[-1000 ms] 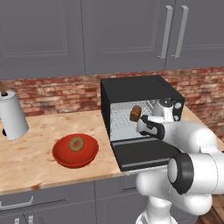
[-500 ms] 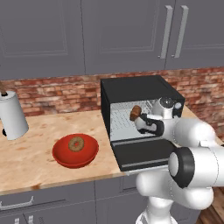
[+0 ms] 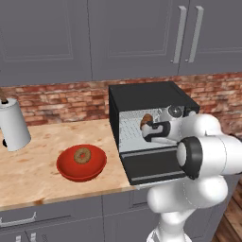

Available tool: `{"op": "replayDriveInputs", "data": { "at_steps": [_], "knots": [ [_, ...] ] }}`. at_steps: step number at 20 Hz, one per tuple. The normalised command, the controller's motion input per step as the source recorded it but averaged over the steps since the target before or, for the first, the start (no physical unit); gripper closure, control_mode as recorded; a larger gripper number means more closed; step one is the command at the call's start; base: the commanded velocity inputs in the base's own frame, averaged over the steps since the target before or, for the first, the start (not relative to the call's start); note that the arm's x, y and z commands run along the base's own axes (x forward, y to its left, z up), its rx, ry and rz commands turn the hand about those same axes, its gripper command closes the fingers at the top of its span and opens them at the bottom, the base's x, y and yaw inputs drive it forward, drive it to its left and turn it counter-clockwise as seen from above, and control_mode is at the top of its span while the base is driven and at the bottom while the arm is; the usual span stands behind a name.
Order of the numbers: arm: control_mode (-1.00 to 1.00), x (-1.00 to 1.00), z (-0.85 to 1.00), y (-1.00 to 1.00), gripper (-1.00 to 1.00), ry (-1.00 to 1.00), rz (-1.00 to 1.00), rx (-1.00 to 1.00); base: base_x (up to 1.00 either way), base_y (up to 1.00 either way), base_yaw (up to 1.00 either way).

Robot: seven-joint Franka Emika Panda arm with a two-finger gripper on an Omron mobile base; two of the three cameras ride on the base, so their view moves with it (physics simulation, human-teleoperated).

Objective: Pick up the heated bread from the toaster oven and place it in the bowl. Then move the bread bowl to the dining counter.

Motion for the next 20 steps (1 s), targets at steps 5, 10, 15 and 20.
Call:
{"op": "replayDriveInputs", "data": {
  "at_steps": [5, 10, 15, 20],
  "knots": [
    [-1.0, 0.19, -0.19, 0.0, -1.0, -0.01, 0.0, 0.0, 0.0, 0.0, 0.0],
    [-1.0, 0.27, -0.31, 0.0, -1.0, 0.01, 0.0, 0.0, 0.0, 0.0, 0.0],
    [-1.0, -0.39, -0.44, -0.04, -1.0, 0.15, 0.0, 0.0, 0.0, 0.0, 0.0],
    [-1.0, -0.92, -0.44, -0.15, -1.0, 0.19, 0.0, 0.0, 0.0, 0.0, 0.0]
  ]
}}
